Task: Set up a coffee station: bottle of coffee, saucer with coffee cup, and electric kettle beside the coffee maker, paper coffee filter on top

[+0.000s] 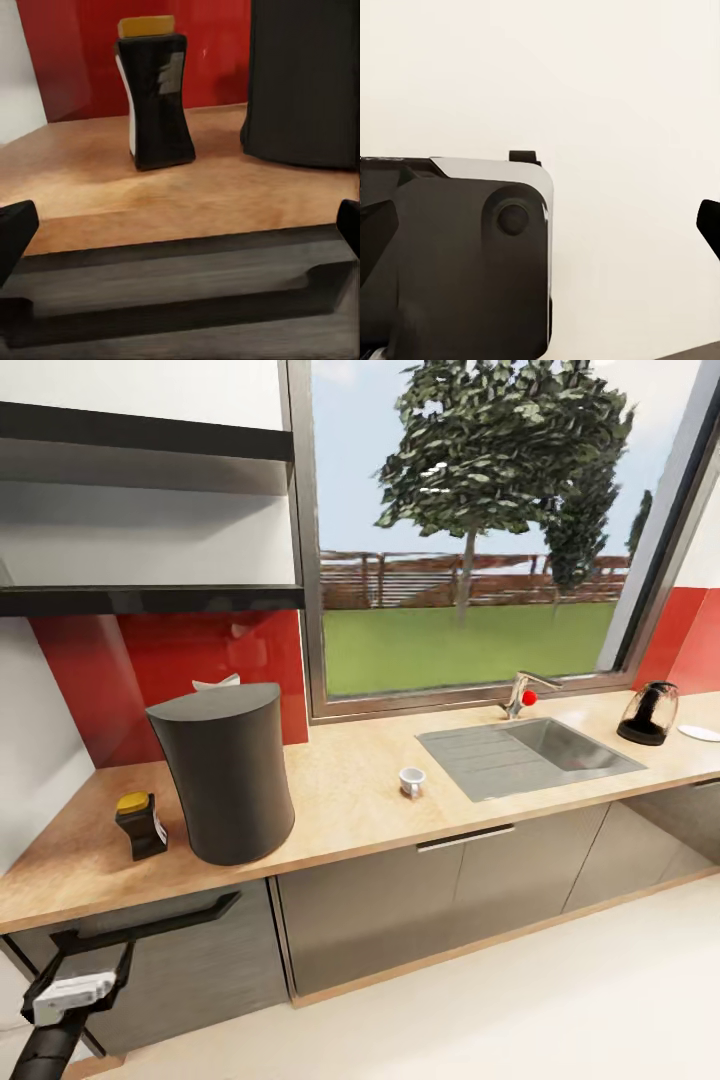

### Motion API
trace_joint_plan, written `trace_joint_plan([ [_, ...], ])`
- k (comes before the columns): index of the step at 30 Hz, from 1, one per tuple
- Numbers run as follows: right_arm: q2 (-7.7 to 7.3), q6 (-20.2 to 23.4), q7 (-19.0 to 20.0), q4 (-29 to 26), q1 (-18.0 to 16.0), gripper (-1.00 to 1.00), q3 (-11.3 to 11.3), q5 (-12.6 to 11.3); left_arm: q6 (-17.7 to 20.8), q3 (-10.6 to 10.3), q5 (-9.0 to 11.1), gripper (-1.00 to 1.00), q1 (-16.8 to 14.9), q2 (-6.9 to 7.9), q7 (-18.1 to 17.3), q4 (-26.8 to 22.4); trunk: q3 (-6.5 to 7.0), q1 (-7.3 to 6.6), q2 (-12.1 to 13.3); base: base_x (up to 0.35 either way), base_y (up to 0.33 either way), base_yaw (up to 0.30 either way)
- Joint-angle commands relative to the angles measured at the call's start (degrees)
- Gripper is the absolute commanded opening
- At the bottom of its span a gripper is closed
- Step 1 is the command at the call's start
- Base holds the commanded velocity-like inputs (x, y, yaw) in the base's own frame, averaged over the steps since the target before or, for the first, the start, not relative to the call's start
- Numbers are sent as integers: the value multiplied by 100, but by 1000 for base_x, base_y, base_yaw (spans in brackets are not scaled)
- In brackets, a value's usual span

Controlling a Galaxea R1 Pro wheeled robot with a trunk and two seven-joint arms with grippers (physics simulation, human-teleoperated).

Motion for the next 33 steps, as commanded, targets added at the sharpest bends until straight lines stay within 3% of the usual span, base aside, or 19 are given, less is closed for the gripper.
trace_joint_plan([
  [1, 4, -18, -17, 5, -5, 100, 10, 9, -118, 5, 206, 100, 235, -20, -133, -111, -12, 3, -11, 0, 0, 0],
  [5, 4, -21, -15, 1, -5, 100, -2, 5, -220, 8, 452, 100, 704, -37, -243, -198, -12, 3, -11, 0, 0, 0],
  [11, 22, -23, -8, -5, -5, 100, -6, -7, -202, -29, 338, 100, 913, -29, -268, 552, -12, 3, -11, 0, 0, -95],
  [16, 27, -21, -3, -1, -5, 100, -12, -10, -185, -38, -173, 100, 928, 42, -240, 1967, -12, 3, -11, 0, 0, -246],
  [17, 32, -20, 0, 0, -5, 100, -9, -15, -139, -39, -616, 100, 934, 150, -156, 2808, -12, 3, -11, 0, 0, -269],
  [18, 35, -19, 1, 0, -5, 100, -8, -17, -116, -46, -774, 100, 937, 181, -83, 3171, -12, 3, -11, 0, 0, -270],
  [23, 50, -18, 8, 7, -5, 100, 7, -18, 151, -61, -1250, 100, 939, 177, 317, 3939, -12, 3, -11, 0, 0, -271],
  [27, 54, -18, 30, 9, -5, 100, 10, -18, 706, -49, -1640, 100, 938, 156, 898, 4315, -12, 3, -11, 0, 0, -271],
  [31, 51, -15, 36, 9, -5, 100, 3, -18, 2264, -57, -1831, 100, 926, 149, 1781, 4417, -12, 3, -11, 0, 0, -271],
  [33, 49, -12, 36, 9, -5, 100, 1, -18, 2627, -60, -1847, 100, 924, 147, 1911, 4414, -12, 3, -11, 0, 0, -272],
])
